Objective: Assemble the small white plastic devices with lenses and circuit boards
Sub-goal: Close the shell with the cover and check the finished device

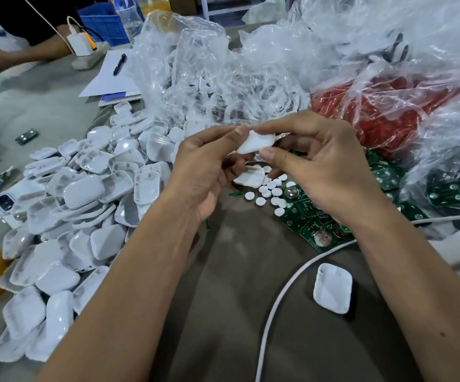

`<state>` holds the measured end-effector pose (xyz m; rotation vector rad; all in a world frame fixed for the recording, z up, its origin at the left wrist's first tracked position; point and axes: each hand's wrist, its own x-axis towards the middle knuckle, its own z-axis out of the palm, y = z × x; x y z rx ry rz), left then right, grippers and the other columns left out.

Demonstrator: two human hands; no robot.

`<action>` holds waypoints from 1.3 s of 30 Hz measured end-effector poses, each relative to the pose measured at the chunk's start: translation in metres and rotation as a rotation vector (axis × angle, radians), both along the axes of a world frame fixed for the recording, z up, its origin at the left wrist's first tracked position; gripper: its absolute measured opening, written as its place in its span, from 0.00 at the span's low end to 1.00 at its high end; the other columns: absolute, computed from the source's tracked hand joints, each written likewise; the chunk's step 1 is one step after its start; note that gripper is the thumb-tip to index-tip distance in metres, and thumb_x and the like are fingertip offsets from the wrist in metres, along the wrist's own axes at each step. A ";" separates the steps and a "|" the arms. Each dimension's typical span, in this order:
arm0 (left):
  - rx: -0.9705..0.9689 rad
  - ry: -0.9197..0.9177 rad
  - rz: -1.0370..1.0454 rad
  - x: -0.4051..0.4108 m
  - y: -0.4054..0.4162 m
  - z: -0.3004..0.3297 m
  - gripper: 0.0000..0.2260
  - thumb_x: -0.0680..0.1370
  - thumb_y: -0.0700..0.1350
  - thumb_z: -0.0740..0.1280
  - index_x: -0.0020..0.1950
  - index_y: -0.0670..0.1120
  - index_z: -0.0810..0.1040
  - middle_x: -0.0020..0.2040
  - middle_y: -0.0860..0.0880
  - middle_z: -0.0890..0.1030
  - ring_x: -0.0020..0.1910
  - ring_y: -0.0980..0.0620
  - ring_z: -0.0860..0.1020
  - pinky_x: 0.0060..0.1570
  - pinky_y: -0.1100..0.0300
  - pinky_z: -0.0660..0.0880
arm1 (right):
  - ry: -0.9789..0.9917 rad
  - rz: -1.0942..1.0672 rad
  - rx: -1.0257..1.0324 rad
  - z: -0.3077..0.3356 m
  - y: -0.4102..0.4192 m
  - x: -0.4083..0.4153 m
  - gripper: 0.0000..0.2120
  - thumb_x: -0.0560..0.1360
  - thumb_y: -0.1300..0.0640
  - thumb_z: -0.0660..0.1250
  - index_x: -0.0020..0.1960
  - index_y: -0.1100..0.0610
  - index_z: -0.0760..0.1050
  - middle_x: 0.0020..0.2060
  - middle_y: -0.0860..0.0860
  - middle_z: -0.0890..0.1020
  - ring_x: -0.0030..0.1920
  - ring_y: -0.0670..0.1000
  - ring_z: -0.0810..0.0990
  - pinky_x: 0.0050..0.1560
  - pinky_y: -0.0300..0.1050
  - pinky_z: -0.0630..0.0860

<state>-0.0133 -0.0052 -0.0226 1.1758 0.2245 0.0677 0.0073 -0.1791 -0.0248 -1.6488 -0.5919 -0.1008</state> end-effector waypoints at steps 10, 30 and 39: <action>0.067 -0.296 -0.097 -0.004 -0.002 -0.001 0.08 0.73 0.44 0.74 0.50 0.43 0.84 0.49 0.46 0.85 0.51 0.49 0.82 0.53 0.52 0.79 | -0.205 -0.188 -0.011 -0.003 -0.004 0.003 0.08 0.74 0.56 0.79 0.53 0.54 0.87 0.48 0.50 0.84 0.43 0.51 0.84 0.40 0.52 0.83; -0.058 -0.047 -0.141 -0.001 -0.006 0.001 0.07 0.69 0.42 0.74 0.44 0.40 0.82 0.42 0.43 0.86 0.40 0.48 0.85 0.40 0.56 0.84 | 0.451 0.000 0.283 0.006 0.001 -0.007 0.10 0.81 0.61 0.69 0.41 0.60 0.80 0.31 0.53 0.79 0.30 0.48 0.73 0.26 0.37 0.71; -0.125 -0.026 -0.141 -0.001 -0.011 0.000 0.04 0.73 0.40 0.73 0.42 0.39 0.82 0.43 0.42 0.85 0.41 0.46 0.85 0.43 0.53 0.84 | 0.419 -0.053 0.354 0.000 0.008 -0.006 0.09 0.81 0.61 0.69 0.42 0.61 0.80 0.33 0.54 0.76 0.32 0.48 0.69 0.35 0.40 0.66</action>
